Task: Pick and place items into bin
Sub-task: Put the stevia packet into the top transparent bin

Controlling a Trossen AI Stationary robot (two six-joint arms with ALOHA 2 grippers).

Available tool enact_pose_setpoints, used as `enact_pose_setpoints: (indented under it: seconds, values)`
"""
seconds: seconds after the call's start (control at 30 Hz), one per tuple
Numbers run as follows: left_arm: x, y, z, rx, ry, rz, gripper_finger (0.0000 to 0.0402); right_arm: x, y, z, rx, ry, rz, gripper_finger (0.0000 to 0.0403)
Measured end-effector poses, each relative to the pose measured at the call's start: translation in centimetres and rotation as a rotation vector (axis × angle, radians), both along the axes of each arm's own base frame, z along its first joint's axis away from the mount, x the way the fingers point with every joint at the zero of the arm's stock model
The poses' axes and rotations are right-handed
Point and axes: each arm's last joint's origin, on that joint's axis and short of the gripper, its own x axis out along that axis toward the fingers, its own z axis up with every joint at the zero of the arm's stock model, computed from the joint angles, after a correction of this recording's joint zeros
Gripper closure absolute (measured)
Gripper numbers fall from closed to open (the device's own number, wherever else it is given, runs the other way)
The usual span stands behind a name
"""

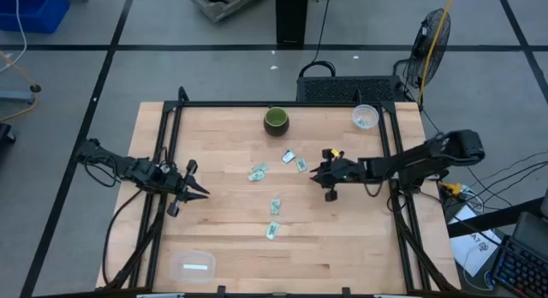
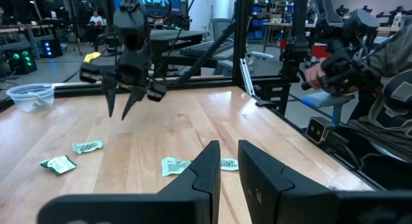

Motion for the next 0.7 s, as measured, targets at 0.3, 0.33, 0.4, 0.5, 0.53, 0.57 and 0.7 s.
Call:
enact_pose_setpoints:
  seconds: [0.3,0.33,0.4,0.5,0.53,0.57,0.7]
  values:
    - [0.0,0.0,0.0,0.0,-0.001,0.001,0.0339,2.6,-0.9,-1.9,-0.117,0.113,-0.057,0.0305]
    - [0.0,0.0,0.0,0.0,0.0,0.001,0.0339,2.6,-1.0,-2.0,-0.148,0.122,-0.073,0.0305]
    - [0.0,0.0,0.0,-0.001,-0.001,0.0,0.0339,2.7,-1.2,-2.2,-0.187,0.141,-0.09,0.0305]
    - [0.0,0.0,0.0,0.0,0.0,0.001,0.0339,2.8,-1.5,-2.4,-0.193,0.15,-0.103,0.0305]
    - [0.0,0.0,0.0,0.0,0.0,0.0,0.0339,2.7,-1.5,-2.4,-0.19,0.154,-0.1,0.0305]
    - [0.0,0.0,0.0,0.0,0.0,0.0,0.0339,2.7,-1.5,-2.4,-0.178,0.159,-0.089,0.0305]
    - [0.0,0.0,0.0,0.0,0.0,0.0,0.0339,2.7,-1.5,-2.4,-0.157,0.154,-0.071,0.0305]
